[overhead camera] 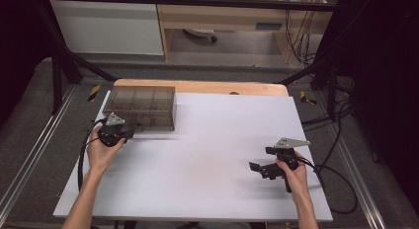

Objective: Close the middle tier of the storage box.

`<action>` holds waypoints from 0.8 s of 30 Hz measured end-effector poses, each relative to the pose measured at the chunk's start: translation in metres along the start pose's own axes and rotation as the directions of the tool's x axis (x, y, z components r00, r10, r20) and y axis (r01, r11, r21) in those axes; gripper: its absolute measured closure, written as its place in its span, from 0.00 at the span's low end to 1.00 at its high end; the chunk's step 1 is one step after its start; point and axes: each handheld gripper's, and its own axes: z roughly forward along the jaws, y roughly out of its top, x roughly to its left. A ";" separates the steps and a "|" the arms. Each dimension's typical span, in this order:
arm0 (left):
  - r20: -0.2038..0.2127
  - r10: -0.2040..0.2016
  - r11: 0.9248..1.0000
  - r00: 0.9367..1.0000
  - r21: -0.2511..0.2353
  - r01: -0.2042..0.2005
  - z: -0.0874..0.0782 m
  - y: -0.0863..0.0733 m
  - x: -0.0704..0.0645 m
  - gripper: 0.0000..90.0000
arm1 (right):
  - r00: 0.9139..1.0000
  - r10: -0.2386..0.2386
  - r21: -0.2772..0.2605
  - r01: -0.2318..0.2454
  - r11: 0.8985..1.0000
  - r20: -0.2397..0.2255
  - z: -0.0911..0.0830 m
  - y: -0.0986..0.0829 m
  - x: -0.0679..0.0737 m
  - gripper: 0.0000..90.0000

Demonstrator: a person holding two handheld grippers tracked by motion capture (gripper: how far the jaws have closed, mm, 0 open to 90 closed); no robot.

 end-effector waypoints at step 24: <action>-0.010 -0.004 1.000 1.000 -0.005 0.004 0.006 0.004 0.003 0.99 | 1.000 -0.004 0.001 0.004 1.000 0.001 0.000 0.000 0.000 0.01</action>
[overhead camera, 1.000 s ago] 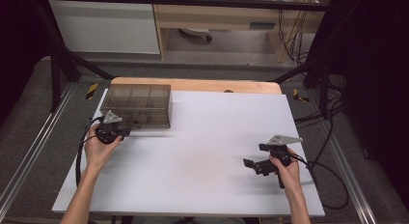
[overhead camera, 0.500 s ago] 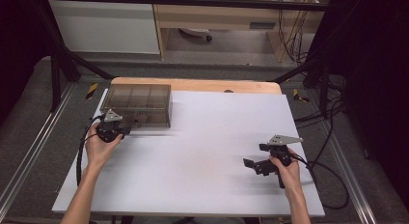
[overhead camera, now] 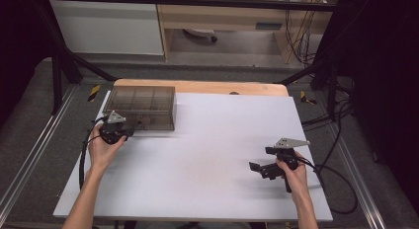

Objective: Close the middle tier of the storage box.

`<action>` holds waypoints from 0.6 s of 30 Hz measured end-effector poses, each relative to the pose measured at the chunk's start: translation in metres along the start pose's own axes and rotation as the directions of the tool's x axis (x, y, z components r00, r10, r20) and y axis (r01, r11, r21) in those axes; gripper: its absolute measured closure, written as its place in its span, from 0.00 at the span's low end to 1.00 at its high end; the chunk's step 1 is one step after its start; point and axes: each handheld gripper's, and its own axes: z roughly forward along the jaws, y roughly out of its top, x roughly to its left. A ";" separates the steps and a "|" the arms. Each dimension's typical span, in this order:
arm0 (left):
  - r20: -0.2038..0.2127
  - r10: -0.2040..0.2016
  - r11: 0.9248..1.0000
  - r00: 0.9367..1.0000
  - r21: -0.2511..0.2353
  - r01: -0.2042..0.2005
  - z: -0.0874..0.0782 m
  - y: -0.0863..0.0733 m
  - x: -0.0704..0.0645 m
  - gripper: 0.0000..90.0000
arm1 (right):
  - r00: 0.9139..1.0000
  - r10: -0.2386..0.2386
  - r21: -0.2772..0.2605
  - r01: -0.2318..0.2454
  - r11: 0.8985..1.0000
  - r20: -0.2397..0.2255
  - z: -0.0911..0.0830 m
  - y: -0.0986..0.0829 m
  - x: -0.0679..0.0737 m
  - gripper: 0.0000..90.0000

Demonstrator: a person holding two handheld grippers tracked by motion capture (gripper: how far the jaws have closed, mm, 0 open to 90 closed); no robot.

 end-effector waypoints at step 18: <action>-0.012 -0.003 1.000 1.000 -0.021 0.003 0.004 0.001 0.003 0.99 | 1.000 0.002 0.001 -0.002 1.000 -0.001 0.000 0.000 0.000 0.01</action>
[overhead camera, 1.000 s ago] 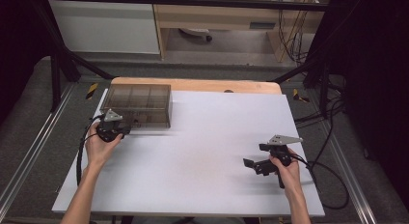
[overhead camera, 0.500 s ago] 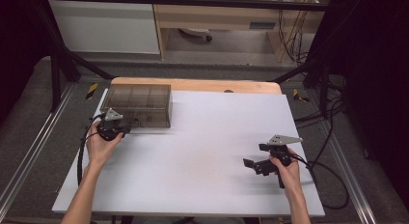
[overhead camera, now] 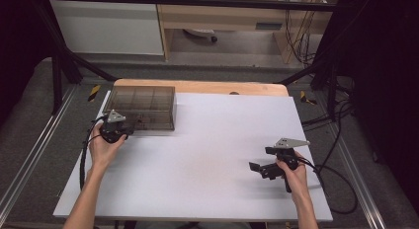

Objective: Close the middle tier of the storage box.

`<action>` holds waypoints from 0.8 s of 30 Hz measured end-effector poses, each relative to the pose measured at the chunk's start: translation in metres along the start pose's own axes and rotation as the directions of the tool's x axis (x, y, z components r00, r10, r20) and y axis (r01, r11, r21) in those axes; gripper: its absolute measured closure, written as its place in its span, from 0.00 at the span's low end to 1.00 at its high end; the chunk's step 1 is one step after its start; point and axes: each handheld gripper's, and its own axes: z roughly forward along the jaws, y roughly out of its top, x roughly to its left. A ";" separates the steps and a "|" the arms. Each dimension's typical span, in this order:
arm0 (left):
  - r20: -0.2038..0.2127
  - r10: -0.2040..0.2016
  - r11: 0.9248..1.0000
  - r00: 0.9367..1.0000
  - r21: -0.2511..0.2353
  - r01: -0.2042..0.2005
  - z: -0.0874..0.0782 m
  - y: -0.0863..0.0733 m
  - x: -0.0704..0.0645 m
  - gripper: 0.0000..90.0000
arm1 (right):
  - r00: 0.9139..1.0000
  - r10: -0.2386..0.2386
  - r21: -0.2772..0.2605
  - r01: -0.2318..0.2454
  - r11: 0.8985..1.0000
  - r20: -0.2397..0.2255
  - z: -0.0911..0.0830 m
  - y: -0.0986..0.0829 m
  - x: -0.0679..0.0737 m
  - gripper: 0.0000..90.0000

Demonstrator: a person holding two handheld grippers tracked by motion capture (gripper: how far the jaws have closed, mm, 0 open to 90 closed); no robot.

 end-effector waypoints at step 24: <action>-0.032 0.002 0.999 1.000 -0.032 -0.003 0.007 0.001 0.001 0.99 | 1.000 0.001 -0.002 -0.001 1.000 0.000 -0.001 0.000 0.000 0.01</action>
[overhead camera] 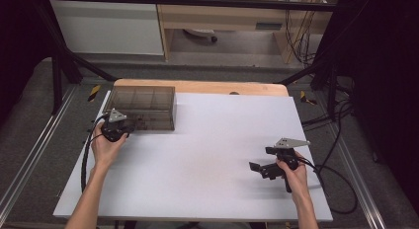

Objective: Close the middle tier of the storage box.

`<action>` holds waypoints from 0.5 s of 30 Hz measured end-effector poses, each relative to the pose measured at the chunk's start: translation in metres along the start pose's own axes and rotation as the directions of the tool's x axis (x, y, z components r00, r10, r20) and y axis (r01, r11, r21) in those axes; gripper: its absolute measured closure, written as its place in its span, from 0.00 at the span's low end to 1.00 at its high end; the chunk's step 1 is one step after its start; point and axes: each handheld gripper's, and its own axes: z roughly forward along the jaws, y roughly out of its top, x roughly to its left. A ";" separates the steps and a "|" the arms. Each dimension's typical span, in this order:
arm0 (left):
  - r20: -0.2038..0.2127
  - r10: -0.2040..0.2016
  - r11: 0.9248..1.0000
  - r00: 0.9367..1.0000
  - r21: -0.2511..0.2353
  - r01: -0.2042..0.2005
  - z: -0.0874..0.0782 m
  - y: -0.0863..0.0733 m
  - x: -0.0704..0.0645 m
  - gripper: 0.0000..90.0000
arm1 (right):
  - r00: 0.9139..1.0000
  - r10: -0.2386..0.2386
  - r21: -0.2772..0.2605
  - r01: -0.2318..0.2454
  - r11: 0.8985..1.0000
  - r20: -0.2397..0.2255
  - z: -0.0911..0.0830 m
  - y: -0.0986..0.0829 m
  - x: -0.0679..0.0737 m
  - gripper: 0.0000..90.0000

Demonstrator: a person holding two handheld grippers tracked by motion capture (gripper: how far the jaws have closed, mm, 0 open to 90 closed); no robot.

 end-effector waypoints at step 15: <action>-0.012 -0.006 1.000 1.000 -0.016 0.006 0.003 0.000 0.001 0.99 | 1.000 0.001 -0.003 -0.001 1.000 -0.002 0.000 0.000 0.000 0.01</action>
